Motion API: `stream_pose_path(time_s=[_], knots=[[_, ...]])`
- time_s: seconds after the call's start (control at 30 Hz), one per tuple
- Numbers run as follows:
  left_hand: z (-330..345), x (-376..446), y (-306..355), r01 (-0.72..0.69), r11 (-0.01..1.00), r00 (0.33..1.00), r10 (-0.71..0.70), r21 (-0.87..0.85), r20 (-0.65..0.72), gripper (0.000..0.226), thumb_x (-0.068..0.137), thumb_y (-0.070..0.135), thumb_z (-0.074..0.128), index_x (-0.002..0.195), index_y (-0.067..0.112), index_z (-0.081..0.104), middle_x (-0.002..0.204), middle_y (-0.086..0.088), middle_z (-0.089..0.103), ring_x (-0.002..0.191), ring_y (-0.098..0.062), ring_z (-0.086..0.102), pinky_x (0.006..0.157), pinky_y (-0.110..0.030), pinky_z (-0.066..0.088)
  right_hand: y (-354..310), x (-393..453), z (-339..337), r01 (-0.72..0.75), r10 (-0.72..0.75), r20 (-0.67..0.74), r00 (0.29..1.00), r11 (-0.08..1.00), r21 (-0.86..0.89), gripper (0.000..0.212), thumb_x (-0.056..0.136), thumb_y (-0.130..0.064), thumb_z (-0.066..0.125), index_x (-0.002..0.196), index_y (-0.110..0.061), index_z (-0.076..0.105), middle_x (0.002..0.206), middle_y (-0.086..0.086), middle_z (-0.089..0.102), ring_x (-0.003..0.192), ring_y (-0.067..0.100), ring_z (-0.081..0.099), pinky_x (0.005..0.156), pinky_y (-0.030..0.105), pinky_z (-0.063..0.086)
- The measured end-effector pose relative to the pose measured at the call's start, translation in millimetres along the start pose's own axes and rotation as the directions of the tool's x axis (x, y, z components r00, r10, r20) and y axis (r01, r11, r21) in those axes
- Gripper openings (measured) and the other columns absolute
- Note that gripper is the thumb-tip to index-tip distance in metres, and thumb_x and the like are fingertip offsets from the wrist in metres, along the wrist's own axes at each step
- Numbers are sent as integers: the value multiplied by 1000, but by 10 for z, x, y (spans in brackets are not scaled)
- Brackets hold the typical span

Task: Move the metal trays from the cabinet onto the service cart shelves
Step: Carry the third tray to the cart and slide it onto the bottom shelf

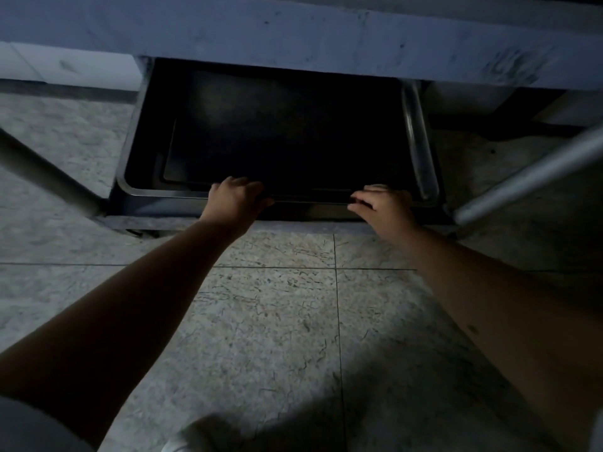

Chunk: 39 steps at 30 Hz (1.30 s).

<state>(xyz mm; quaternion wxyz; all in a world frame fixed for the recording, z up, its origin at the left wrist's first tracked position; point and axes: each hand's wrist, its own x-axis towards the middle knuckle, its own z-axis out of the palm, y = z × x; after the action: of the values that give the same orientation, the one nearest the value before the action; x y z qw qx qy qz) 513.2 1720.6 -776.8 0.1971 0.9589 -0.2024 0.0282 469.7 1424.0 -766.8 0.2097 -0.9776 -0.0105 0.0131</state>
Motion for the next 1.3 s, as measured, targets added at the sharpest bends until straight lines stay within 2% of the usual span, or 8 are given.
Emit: stream_pose_path(time_s=[0.07, 0.13, 0.23, 0.33, 0.6, 0.93, 1.1, 1.3], knots=[[6, -28, 50, 87, 996, 995, -88, 14, 48, 34, 91, 39, 63, 116, 17, 66, 123, -15, 65, 124, -37, 51, 97, -51, 31, -12, 33, 0, -37, 37, 45, 998, 999, -15, 34, 91, -37, 60, 119, -19, 67, 128, 3, 64, 135, 19, 41, 108, 47, 25], [17, -119, 143, 151, 987, 977, -158, 64, 140, 67, 89, 53, 58, 147, 26, 39, 158, -13, 32, 149, -33, 18, 115, -57, 13, -42, 30, -2, -44, 62, 101, 993, 984, -174, 45, 93, -46, 51, 134, -28, 53, 149, -1, 44, 145, 18, 21, 106, 46, 20], [-88, -348, 442, 112, 982, 953, -151, 155, 264, 103, 74, 85, 43, 154, 37, 0, 164, -6, -13, 150, -29, -16, 114, -60, -5, -220, -183, -100, -22, 112, 221, 969, 928, -373, 88, 80, -72, 45, 151, -35, 7, 163, -3, -4, 148, 20, -9, 109, 52, 13], [-490, -616, 791, 123, 972, 909, -190, 198, 370, 116, 59, 101, 22, 151, 39, -14, 158, -3, -31, 144, -27, -27, 110, -59, -11, -568, -600, -423, -72, 197, 336, 921, 934, -351, 117, 58, -92, 39, 150, -34, -6, 161, -5, -18, 147, 22, -17, 111, 57, 8], [-2998, -1129, 1957, 185, 954, 782, -289, 238, 552, 123, 49, 102, 11, 146, 37, -27, 157, -7, -35, 144, -28, -29, 118, -61, -2, -1676, -1667, -2518, -146, 249, 449, 858, 957, -251, 117, 52, -99, 19, 144, -40, -23, 151, -3, -38, 144, 22, -24, 113, 58, -2], [-6454, -1372, 3754, 180, 926, 908, -286, 332, 305, 114, 69, 94, 28, 153, 31, -17, 156, -5, -34, 146, -27, -26, 119, -55, -2, -3213, -2477, -5900, -16, 94, 306, 947, 969, -248, 117, 54, -97, 21, 150, -36, -7, 156, -6, -27, 148, 21, -15, 113, 56, 4], [-7305, -1490, 4135, 201, 931, 956, -255, 305, 147, 118, 61, 97, 21, 154, 32, -14, 162, -3, -25, 149, -24, -23, 121, -54, 2, -3666, -2621, -6891, 43, 1, 166, 986, 964, -262, 119, 54, -97, 24, 151, -35, -6, 160, -3, -21, 148, 22, -13, 113, 57, 5], [-7736, -1579, 4041, 158, 934, 970, -207, 319, 125, 119, 60, 97, 23, 153, 33, -15, 164, -4, -22, 150, -26, -19, 119, -56, 1, -3956, -2577, -7190, 37, -14, 82, 997, 959, -281, 118, 54, -97, 29, 149, -37, -9, 159, -4, -24, 147, 22, -14, 113, 58, 6]])
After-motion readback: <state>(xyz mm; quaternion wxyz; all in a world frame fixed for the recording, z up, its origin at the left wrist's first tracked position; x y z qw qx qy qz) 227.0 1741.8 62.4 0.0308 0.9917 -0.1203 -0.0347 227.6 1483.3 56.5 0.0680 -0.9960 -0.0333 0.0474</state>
